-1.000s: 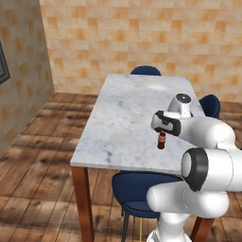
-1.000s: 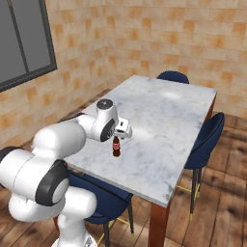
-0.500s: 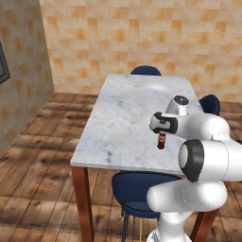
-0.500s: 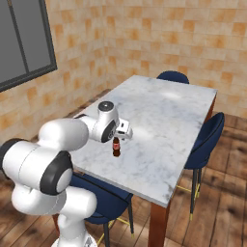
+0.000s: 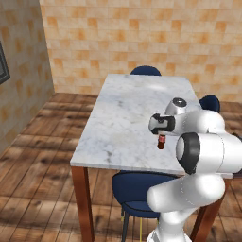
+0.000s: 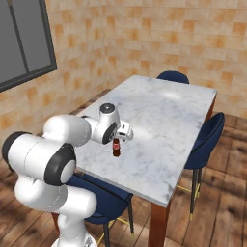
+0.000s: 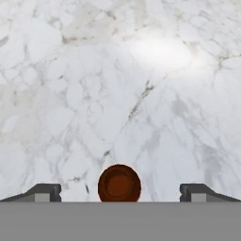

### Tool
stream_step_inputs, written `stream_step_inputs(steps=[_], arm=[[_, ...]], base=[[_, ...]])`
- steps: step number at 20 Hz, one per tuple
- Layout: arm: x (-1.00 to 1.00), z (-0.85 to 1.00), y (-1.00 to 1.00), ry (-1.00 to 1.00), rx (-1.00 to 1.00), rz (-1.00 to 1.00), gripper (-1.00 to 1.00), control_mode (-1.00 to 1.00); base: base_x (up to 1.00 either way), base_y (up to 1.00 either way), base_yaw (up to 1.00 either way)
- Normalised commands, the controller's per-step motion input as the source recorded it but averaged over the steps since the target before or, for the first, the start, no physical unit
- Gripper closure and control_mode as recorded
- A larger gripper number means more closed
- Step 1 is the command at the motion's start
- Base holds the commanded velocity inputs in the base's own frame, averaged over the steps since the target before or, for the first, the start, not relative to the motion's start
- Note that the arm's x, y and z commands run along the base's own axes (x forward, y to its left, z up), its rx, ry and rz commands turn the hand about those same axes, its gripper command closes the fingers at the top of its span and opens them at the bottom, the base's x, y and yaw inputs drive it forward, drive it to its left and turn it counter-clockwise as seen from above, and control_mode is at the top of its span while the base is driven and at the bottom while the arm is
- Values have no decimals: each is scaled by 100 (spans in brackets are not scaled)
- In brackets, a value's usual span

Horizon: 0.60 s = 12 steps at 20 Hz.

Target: Place the large bottle from the dining counter next to the other large bottle outside the sink, and place the small bottle from the dining counter next to the other small bottle inside the sink.

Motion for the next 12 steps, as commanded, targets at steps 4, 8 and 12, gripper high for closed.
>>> stream_step_inputs(steps=[4, 8, 12], arm=[[11, -14, -2, 0, 0, 0, -100, -100], [15, -15, 0, 0, 0, 0, -100, -100], [11, -17, 0, 0, 0, 0, -100, -100]], base=[[0, 0, 0], [0, 0, 0], [0, 0, 0]])
